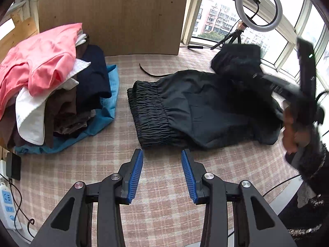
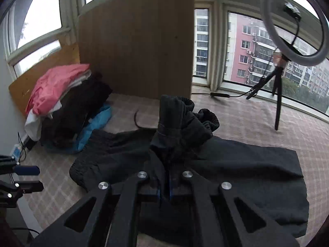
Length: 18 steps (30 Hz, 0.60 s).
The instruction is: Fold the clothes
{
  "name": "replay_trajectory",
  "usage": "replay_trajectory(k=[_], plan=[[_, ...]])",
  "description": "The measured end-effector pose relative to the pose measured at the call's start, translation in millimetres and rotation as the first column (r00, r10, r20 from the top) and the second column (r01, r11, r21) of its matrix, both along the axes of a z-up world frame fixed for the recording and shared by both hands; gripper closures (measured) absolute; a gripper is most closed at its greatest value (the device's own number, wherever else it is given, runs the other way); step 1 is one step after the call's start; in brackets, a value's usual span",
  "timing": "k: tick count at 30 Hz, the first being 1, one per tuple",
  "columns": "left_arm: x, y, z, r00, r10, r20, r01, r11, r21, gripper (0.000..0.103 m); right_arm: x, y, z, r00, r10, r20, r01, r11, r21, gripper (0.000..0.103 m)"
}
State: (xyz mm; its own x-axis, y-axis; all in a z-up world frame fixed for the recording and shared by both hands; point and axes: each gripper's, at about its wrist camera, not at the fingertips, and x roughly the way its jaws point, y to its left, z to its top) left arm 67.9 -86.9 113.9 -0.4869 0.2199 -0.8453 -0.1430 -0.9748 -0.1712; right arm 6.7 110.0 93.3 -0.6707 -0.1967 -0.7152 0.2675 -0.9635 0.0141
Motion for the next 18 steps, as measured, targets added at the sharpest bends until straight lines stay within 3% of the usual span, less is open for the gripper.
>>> replay_trajectory(k=[2,5,7,10,13,15,18], plan=[[-2,-16,-3,1.0,0.012,0.017,-0.012,0.999,0.035,0.066,-2,-61,-44,0.986,0.102,0.13,-0.12,0.983,0.138,0.098],[-1,-26,-2,1.0,-0.029,0.008,0.029,0.998,0.057,0.066,19,-60,-32,0.985,0.128,0.117,-0.141,0.984,0.112,0.091],[-6,-26,-5,0.998,-0.066,0.006,0.066,0.996,0.059,0.066,33,-60,-23,0.983,0.145,0.108,-0.156,0.983,0.095,0.077],[-21,-19,-6,0.995,-0.104,-0.005,0.104,0.991,0.082,0.066,46,-18,8,0.982,0.15,0.111,-0.141,0.986,-0.086,0.061],[-42,-3,-6,0.988,-0.151,-0.021,0.152,0.981,0.117,0.066,52,33,36,0.99,0.096,0.105,-0.067,0.966,-0.248,0.054],[-60,14,-8,0.983,-0.184,-0.021,0.185,0.974,0.127,0.055,59,70,48,0.994,-0.006,0.105,0.032,0.967,-0.252,0.053],[-85,38,-19,0.976,-0.219,0.003,0.217,0.97,0.109,0.051,75,128,56,0.98,-0.173,0.096,0.191,0.957,-0.219,0.053]])
